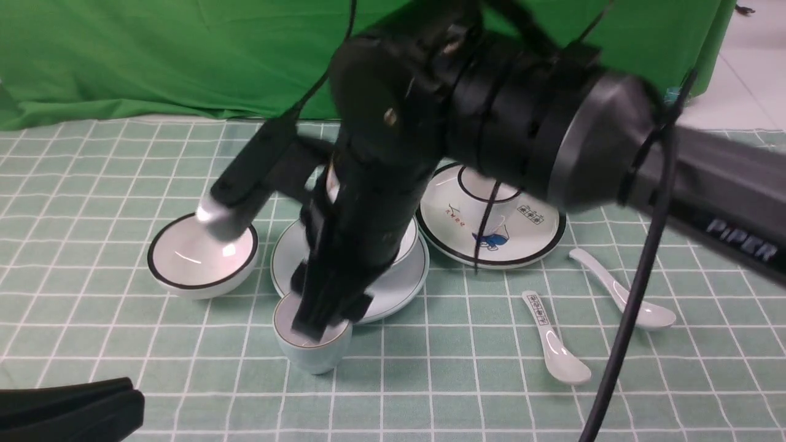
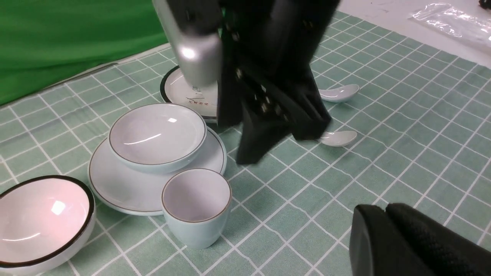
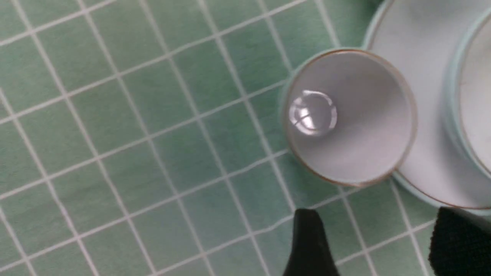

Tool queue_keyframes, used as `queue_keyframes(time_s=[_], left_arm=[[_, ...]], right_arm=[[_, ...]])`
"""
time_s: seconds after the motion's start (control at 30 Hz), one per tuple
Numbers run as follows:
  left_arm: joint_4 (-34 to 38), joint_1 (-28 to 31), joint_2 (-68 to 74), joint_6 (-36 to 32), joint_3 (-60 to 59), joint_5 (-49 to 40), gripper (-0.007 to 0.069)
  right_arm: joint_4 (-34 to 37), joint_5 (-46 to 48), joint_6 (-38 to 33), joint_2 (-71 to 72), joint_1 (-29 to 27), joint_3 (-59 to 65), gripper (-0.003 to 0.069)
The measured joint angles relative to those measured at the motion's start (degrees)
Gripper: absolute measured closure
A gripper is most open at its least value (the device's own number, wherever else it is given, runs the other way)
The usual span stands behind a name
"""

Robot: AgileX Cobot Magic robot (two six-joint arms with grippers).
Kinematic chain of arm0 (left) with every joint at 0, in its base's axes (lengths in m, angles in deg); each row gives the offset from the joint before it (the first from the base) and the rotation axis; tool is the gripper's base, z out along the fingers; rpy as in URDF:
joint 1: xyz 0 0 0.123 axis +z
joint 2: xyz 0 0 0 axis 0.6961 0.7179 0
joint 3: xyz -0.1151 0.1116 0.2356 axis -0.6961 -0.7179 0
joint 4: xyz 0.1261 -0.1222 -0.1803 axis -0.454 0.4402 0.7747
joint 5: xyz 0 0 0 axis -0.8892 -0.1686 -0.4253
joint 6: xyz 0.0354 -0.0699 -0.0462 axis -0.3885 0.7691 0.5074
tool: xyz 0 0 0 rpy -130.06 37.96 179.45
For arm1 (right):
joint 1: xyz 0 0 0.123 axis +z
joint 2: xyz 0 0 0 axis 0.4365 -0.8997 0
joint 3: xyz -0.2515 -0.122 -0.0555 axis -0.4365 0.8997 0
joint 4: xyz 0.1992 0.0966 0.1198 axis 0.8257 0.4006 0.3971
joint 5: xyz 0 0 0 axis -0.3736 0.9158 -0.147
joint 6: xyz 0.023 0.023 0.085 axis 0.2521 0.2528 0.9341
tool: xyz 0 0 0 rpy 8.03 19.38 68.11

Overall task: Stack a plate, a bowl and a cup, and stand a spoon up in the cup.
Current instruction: Use the right arm to grab a blue teacup

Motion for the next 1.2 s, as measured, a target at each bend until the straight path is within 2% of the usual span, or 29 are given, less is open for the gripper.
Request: queue_keyframes(time_s=[0.13, 0.4, 0.5, 0.6, 0.67, 0.77, 0.8, 1.0, 1.2], left_arm=[[-0.1, 0.0, 0.0, 0.0, 0.0, 0.0, 0.0608], [-0.1, 0.0, 0.0, 0.0, 0.0, 0.0, 0.0608], [-0.2, 0.0, 0.0, 0.0, 0.0, -0.1, 0.0608], [-0.4, 0.0, 0.0, 0.0, 0.0, -0.3, 0.0608], [-0.8, 0.0, 0.0, 0.0, 0.0, -0.4, 0.0608], [-0.8, 0.0, 0.0, 0.0, 0.0, -0.4, 0.0608], [-1.0, 0.0, 0.0, -0.1, 0.0, -0.4, 0.0608], [-2.4, 0.0, 0.0, -0.2, 0.0, -0.4, 0.0608], [-2.5, 0.0, 0.0, -0.2, 0.0, 0.1, 0.0608]], right_arm=[[0.3, -3.6, 0.0, -1.7, 2.3, 0.4, 0.0194], [0.0, -10.2, 0.1, -7.1, 2.4, 0.4, 0.0193], [0.0, -11.6, 0.0, -9.0, 2.1, 0.4, 0.0214], [0.0, -11.9, 0.0, -10.9, 1.6, 0.4, 0.0302], [0.0, -11.8, -0.1, -11.2, 1.6, 0.4, 0.0408], [0.0, -11.7, -0.2, -11.2, 1.6, 0.4, 0.0512], [0.0, -10.9, -0.2, -11.0, 1.6, 0.3, 0.0568], [0.0, -0.9, -1.0, -8.2, 1.5, -5.6, 0.0575], [0.6, -1.2, -1.0, -5.8, -2.4, -13.2, 0.0575]])
